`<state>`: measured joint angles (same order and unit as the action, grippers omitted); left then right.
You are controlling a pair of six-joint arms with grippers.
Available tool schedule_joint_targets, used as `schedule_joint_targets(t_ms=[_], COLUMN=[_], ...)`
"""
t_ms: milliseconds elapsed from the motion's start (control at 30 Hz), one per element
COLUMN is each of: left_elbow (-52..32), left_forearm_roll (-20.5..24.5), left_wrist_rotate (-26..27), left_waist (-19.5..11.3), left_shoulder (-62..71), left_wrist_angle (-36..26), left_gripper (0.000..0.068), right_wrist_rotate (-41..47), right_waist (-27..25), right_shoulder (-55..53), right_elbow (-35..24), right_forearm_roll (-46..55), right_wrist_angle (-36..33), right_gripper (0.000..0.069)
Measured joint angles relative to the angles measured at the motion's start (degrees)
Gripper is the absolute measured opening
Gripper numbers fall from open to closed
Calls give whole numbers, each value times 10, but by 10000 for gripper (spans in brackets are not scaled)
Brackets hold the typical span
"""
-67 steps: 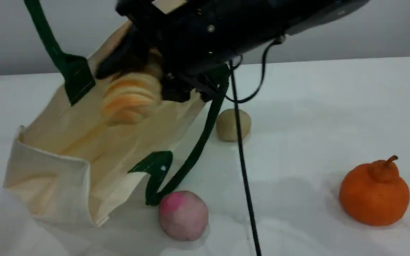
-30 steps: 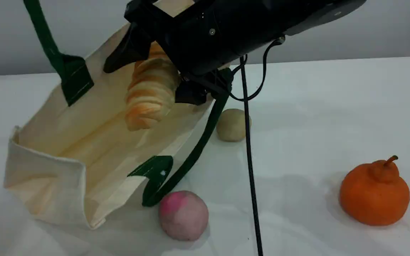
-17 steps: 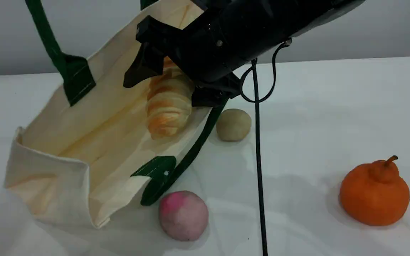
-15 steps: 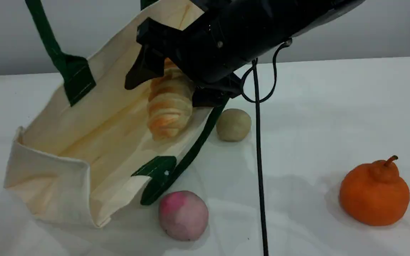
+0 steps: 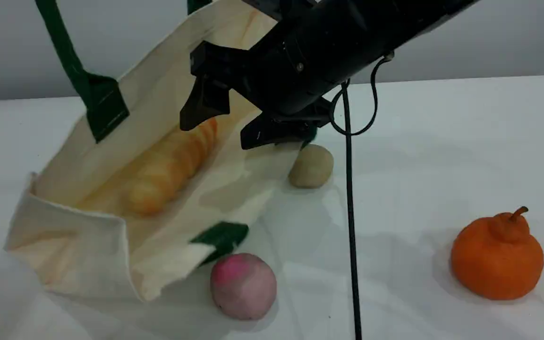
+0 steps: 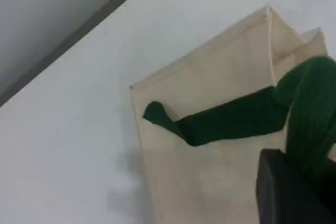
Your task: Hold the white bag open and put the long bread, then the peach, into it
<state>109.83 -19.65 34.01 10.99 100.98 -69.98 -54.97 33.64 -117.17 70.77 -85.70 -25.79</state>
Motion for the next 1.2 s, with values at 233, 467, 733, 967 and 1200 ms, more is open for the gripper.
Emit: schedule_joint_targets(t_ms=[233,467,733,967,1200], left_elbow=[0,0,0,21,52], left_forearm_roll=[1,23,34,66,68], left_wrist_rotate=[0,0,-6,-33,-44], left_waist=[0,0,0,0,0], left_shoulder=[0,0,0,0,-1], left_wrist_angle=[0,0,0,-1,-1], left_gripper=[92,92,92,92,92], right_wrist_rotate=[-9,-36,-40,-41,-52], right_waist=[-2,-34,-57,-57,-57], right_shoulder=[1,30,91,127,132], right_elbow=[1,11,46,69,69], right_forearm_roll=[-6,13,108,232,353], right_wrist_angle=[-39,-106,-150,-154,-165], right_gripper=[587,587,587,587,587])
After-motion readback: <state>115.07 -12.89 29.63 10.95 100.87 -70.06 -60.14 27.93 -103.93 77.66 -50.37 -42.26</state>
